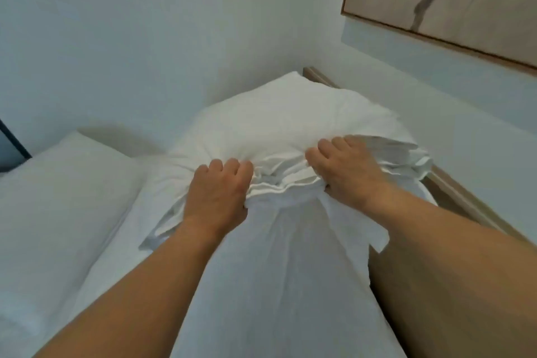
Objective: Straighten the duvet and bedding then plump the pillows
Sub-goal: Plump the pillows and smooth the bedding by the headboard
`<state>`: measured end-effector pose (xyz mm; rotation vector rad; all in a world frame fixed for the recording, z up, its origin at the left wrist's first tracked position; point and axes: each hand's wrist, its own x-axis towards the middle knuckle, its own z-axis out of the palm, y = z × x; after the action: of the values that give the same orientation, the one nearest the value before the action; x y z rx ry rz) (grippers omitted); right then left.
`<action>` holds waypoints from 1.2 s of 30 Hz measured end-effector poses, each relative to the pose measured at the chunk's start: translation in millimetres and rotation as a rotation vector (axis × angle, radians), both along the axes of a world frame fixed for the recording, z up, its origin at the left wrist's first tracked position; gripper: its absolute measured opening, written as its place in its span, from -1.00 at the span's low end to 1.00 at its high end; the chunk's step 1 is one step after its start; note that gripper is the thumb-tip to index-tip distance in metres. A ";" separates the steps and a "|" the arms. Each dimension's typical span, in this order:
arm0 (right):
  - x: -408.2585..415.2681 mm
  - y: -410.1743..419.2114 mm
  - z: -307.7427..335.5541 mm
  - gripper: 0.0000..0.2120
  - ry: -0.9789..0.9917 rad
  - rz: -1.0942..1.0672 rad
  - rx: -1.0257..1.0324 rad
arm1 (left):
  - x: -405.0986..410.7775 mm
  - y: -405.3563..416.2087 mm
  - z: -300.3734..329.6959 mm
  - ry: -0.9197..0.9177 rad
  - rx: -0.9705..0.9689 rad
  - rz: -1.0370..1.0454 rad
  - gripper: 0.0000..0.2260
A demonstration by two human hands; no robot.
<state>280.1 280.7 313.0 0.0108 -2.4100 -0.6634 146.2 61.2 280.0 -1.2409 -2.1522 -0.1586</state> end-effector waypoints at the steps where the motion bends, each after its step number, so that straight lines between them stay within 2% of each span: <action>1: 17.9 -2.1 -52.7 -0.79 -0.044 0.009 -0.035 | 17.7 -0.7 -55.1 -0.048 -0.044 -0.011 -0.59; 5: 91.3 -23.7 -296.7 -0.81 -0.247 -0.078 -0.129 | 98.4 -16.4 -287.6 -0.258 -0.264 0.002 -0.51; 7: 126.9 -41.5 -401.4 -0.66 -0.380 -0.124 -0.165 | 135.0 -29.0 -382.6 -0.314 -0.365 0.002 -0.51; 10: 148.7 -49.2 -477.6 -0.67 -0.326 -0.171 -0.169 | 152.6 -27.4 -452.7 -0.256 -0.408 0.015 -0.59; 13: 155.4 -45.1 -470.5 -0.63 -0.247 -0.203 -0.137 | 161.3 -26.3 -444.5 -0.215 -0.364 0.116 -0.56; 19: 188.7 -33.0 -366.2 -0.58 -0.298 -0.156 -0.062 | 202.7 -25.5 -365.6 -0.227 -0.174 0.090 -0.70; 21: 206.2 -33.0 -355.9 -0.60 -0.273 -0.142 -0.066 | 220.3 -25.9 -364.4 -0.238 -0.164 0.078 -0.68; 25: 261.2 -54.4 -424.2 -0.66 -0.294 -0.136 -0.119 | 271.4 -38.8 -419.8 -0.377 -0.304 0.038 -0.50; 27: 279.7 -59.3 -455.8 -0.63 -0.287 -0.156 -0.131 | 283.3 -41.3 -437.7 -0.397 -0.344 0.025 -0.50; 30: 283.9 -55.0 -450.1 -0.64 -0.254 -0.165 -0.182 | 281.2 -44.5 -428.5 -0.365 -0.349 0.003 -0.53; 33: 292.2 -54.4 -448.9 -0.69 -0.196 -0.087 -0.125 | 291.6 -55.1 -434.1 -0.326 -0.337 -0.011 -0.55; 36: 309.1 -51.2 -476.8 -0.50 -0.033 -0.114 -0.152 | 303.3 -51.2 -431.9 -0.369 -0.410 0.021 -0.54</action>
<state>589.2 229.5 -163.8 -0.1818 -2.5010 -0.5328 449.5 10.0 -151.9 -1.5093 -2.6068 0.0758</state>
